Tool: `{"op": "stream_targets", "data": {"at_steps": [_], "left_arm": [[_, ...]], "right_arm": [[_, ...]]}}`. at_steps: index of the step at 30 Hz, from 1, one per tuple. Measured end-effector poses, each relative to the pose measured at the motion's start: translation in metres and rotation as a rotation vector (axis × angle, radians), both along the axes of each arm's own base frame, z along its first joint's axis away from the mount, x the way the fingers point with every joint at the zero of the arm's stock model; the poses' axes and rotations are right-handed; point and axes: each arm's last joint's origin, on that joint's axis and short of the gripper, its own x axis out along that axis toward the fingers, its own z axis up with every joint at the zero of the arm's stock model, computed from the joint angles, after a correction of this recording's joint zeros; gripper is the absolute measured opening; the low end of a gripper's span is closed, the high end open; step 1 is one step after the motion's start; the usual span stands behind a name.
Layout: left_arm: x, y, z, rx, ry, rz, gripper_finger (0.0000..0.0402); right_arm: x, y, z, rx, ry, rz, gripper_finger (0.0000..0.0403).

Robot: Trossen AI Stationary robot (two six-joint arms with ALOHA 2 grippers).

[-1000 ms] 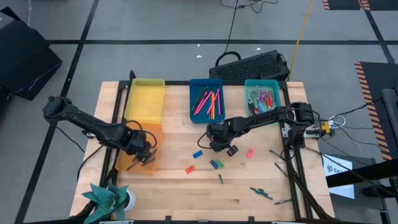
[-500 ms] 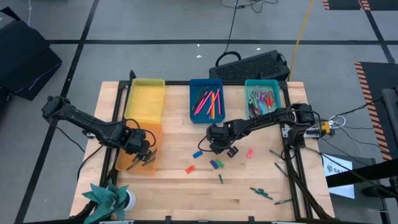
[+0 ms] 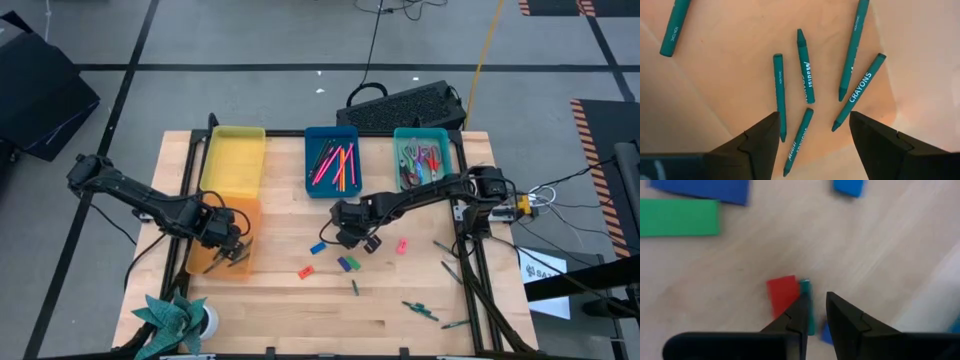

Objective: Sort crayons/erasers/pens/pencils in bins
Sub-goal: Put the green crayon into the orange bin

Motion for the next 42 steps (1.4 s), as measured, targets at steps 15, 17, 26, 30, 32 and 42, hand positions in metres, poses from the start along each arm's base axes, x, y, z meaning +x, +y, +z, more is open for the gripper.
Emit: {"op": "stream_targets", "data": {"at_steps": [15, 17, 26, 30, 32, 42], "left_arm": [[0.000, 0.000, 0.000, -0.002, 0.000, 0.002, 0.0239], [0.000, 0.000, 0.000, -0.001, -0.002, 0.005, 0.0239], [0.024, -0.016, 0.074, 0.208, -0.360, -0.208, 0.0239], [0.029, -0.023, 0.104, 0.302, -0.505, -0.345, 0.0239], [0.029, -0.025, 0.108, 0.325, -0.521, -0.436, 0.0239], [0.046, -0.020, 0.118, 0.367, -0.687, -0.376, 0.0239]], "right_arm": [[-0.007, -0.010, -0.008, 0.093, 0.030, -0.045, 0.0059], [-0.007, -0.015, -0.008, 0.126, 0.031, -0.067, 0.0058], [-0.010, -0.027, -0.009, 0.268, 0.067, -0.195, 0.0030], [-0.009, -0.026, -0.009, 0.337, 0.070, -0.229, 0.0014], [-0.007, -0.024, -0.008, 0.358, 0.057, -0.256, 0.0006], [0.005, -0.013, 0.005, 0.317, -0.105, -0.379, 0.0000]]}}
